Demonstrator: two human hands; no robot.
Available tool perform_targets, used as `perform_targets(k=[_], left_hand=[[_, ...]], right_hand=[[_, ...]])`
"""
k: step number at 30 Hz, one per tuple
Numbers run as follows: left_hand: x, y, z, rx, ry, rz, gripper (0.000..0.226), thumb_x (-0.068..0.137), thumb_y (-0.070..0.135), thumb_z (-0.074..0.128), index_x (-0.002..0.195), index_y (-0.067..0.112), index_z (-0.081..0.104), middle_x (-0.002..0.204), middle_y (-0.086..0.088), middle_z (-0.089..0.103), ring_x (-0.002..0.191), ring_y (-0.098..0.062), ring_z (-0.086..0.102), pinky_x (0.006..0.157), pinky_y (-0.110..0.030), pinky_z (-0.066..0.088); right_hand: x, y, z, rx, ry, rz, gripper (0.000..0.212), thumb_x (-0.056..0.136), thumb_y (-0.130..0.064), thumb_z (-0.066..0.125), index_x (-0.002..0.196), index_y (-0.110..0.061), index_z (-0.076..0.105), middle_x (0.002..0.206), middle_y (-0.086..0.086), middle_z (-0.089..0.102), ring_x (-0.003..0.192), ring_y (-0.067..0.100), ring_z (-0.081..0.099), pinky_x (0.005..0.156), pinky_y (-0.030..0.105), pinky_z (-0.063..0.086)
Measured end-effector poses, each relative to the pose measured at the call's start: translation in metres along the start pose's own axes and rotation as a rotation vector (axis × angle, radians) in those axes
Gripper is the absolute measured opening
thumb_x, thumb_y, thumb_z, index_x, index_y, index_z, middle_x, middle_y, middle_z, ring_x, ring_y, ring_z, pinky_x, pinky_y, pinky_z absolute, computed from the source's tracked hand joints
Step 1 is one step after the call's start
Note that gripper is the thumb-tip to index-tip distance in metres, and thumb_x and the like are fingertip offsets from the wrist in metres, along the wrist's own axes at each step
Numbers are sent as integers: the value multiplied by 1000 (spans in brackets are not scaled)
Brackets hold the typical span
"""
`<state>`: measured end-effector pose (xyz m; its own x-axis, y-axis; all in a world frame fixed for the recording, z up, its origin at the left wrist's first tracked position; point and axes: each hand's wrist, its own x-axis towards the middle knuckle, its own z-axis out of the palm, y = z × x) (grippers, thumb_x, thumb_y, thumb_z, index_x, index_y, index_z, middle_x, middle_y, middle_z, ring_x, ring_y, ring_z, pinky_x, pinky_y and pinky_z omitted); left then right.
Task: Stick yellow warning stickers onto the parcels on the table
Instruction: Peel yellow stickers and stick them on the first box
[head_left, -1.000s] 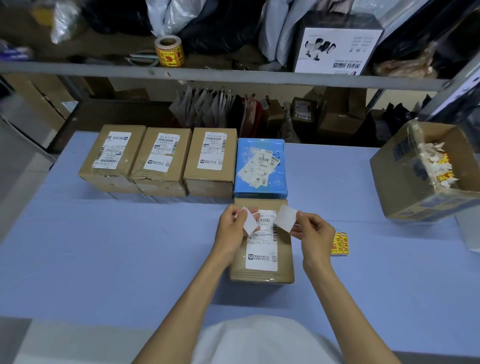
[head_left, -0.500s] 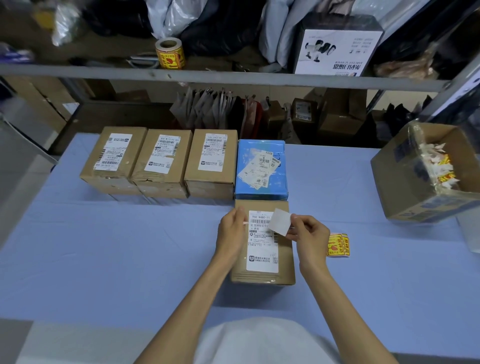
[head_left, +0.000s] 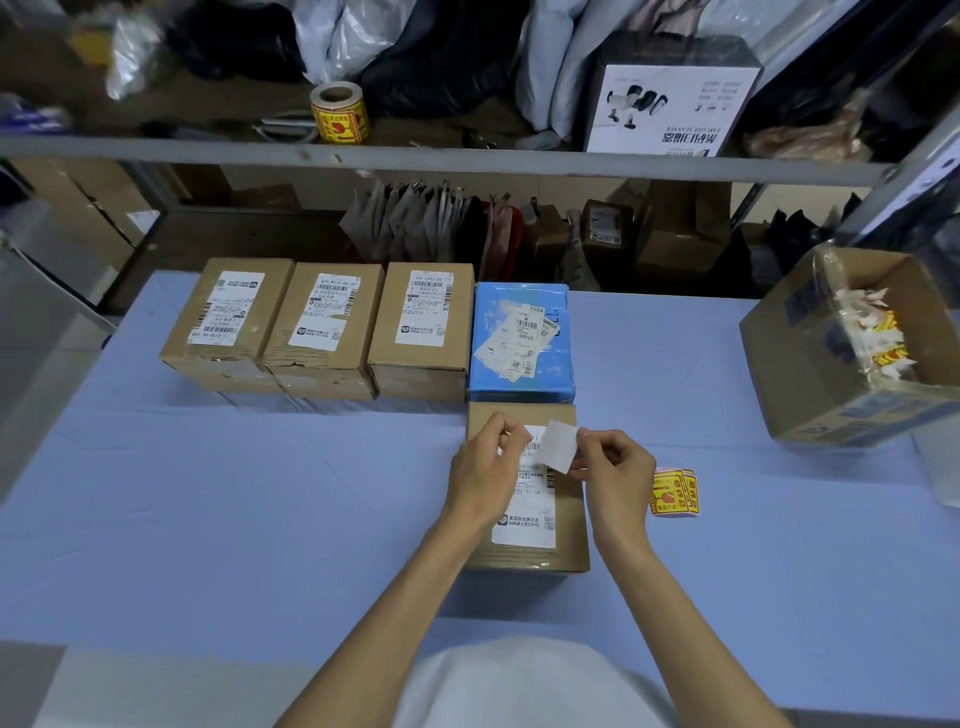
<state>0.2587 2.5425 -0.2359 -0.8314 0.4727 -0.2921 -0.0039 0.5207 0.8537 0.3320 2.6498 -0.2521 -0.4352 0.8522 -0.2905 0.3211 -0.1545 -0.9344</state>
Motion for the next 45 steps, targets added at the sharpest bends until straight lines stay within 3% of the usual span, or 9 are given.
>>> perform_targets(k=[3, 7, 11, 15, 19, 22, 33, 40, 45], left_hand=[[-8, 10, 5, 214, 10, 191, 20, 85, 42, 62, 95, 27, 54, 72, 6, 54, 69, -10, 53, 59, -20, 39], [-8, 12, 14, 369, 85, 359, 13, 85, 31, 64, 91, 21, 59, 78, 9, 55, 74, -10, 55, 62, -24, 38], [-4, 10, 15, 407, 151, 404, 6, 87, 22, 62, 84, 17, 61, 85, 6, 62, 76, -10, 56, 61, -19, 30], [0, 4, 10, 314, 175, 325, 9, 87, 24, 63, 80, 19, 59, 79, 11, 60, 71, -3, 51, 57, -12, 33], [5, -2, 4, -141, 71, 57, 6, 87, 23, 67, 82, 19, 66, 81, 11, 64, 80, 0, 58, 66, -7, 42], [8, -8, 5, -284, 21, -52, 6, 86, 23, 67, 84, 17, 68, 91, 1, 69, 94, -16, 63, 81, -27, 51], [5, -15, 1, -305, 48, -130, 6, 88, 25, 65, 83, 21, 64, 94, 1, 67, 94, -16, 62, 74, -24, 50], [-11, -26, 2, -275, 60, -159, 5, 84, 22, 70, 82, 19, 67, 87, 0, 70, 88, -14, 64, 69, -16, 48], [-23, -34, 3, -152, 65, -167, 5, 82, 20, 72, 80, 18, 68, 73, 6, 68, 73, -7, 64, 56, -8, 44]], right_hand=[[-4, -3, 1, -56, 9, -50, 17, 86, -14, 62, 70, -10, 66, 66, 4, 67, 66, 18, 63, 63, 31, 52], [-9, -7, 2, -85, -11, -98, 18, 84, -10, 61, 67, -7, 64, 64, 5, 64, 61, 14, 57, 58, 25, 45], [-12, -5, 5, -10, -44, -26, 20, 87, -12, 59, 68, -6, 64, 67, 8, 67, 64, 18, 61, 62, 32, 50], [-8, -13, 2, 281, -58, 121, 35, 94, -14, 41, 72, -1, 65, 68, 15, 67, 57, 20, 61, 53, 24, 49], [-2, -6, -3, 79, -86, 82, 11, 91, -12, 56, 86, -8, 65, 80, 8, 68, 66, 17, 63, 56, 25, 50], [-5, -1, -3, 31, -174, 102, 5, 91, -12, 61, 91, -9, 65, 83, 8, 67, 63, 10, 62, 52, 18, 50], [-5, -6, -9, -20, -250, 57, 7, 88, -12, 65, 85, -6, 66, 75, 8, 67, 66, 14, 62, 51, 16, 50], [-10, -1, -18, -61, -319, 23, 7, 88, -6, 63, 83, -2, 65, 69, 6, 64, 59, 12, 58, 49, 16, 49], [-19, 9, -23, -85, -327, 41, 6, 84, -1, 66, 90, -1, 63, 70, 15, 65, 57, 13, 61, 52, 22, 53]])
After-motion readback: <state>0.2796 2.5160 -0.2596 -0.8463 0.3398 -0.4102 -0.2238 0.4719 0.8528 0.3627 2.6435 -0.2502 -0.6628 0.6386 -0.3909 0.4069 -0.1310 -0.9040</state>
